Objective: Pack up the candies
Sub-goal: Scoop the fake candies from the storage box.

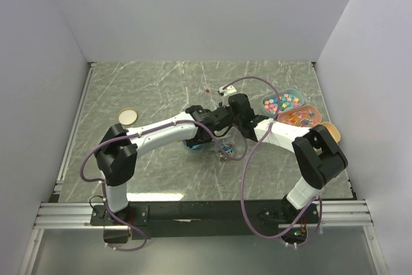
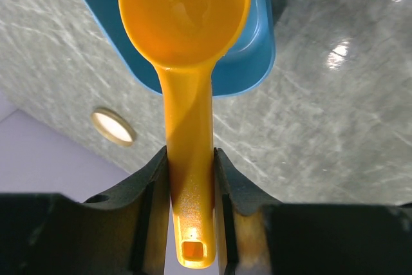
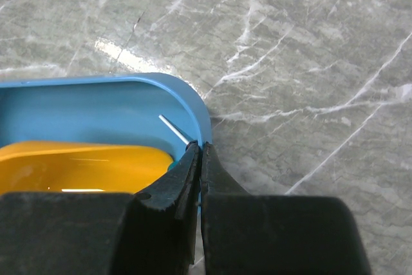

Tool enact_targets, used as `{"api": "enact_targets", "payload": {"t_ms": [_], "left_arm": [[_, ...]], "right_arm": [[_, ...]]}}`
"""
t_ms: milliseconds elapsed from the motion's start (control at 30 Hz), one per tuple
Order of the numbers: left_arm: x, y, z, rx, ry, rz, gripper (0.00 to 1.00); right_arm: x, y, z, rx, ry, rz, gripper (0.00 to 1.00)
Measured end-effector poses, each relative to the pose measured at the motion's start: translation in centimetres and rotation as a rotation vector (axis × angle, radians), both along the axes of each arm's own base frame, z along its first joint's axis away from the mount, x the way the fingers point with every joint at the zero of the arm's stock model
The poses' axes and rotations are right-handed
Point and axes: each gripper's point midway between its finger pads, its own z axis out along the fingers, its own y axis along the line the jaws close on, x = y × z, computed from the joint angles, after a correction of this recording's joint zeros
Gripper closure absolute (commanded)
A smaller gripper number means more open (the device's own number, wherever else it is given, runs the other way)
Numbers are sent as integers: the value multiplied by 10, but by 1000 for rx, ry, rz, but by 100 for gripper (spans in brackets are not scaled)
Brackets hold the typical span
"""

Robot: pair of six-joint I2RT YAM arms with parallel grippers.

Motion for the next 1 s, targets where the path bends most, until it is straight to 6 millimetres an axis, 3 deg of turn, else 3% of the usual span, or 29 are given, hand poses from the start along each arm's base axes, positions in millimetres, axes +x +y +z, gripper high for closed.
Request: {"api": "enact_targets", "payload": {"t_ms": [600,1000], "left_arm": [[-10,-20,-28,-172,202,265,99],[-10,-32,-32,-292,250,393,99]], "right_arm": [[-5,-16,-13,-4,65,-73,100],[-3,-22,-14,19,80,-126,100]]}}
